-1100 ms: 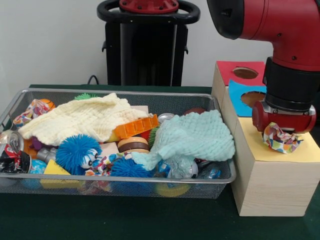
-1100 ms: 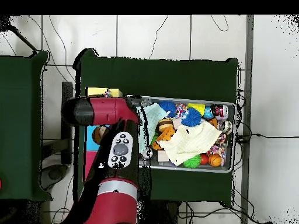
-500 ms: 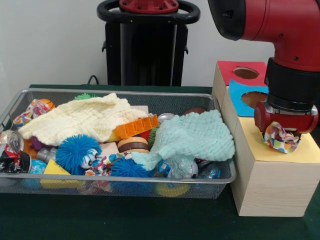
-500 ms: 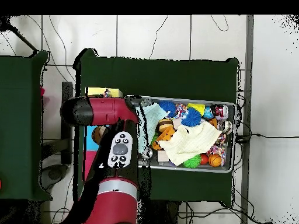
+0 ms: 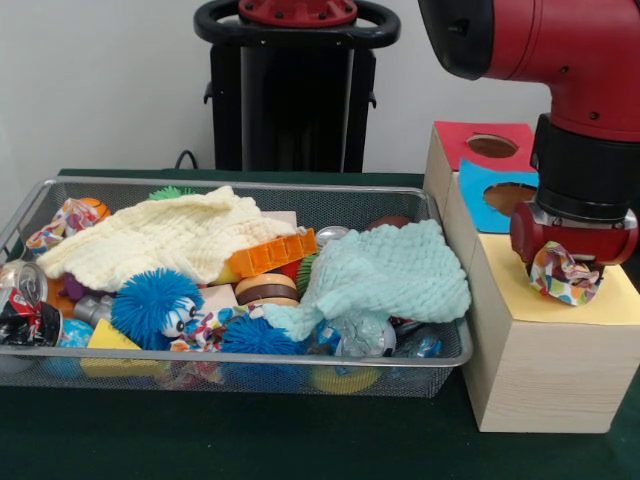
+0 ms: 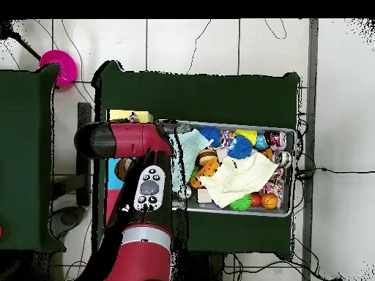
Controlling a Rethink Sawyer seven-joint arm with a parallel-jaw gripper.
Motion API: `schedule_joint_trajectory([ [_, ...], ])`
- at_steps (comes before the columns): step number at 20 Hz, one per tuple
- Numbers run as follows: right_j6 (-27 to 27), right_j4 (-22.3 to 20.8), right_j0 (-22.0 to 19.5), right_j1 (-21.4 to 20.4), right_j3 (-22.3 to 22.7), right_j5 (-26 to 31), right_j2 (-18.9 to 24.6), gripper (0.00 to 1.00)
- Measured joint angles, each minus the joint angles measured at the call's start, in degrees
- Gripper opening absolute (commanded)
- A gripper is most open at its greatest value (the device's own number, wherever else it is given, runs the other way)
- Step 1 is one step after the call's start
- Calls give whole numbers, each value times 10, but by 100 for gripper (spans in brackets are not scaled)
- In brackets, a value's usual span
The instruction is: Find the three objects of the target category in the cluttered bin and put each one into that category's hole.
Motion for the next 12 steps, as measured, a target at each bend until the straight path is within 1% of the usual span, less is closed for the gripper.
schedule_joint_trajectory([
  [12,0,0,10,-17,8,22,-12,100],
])
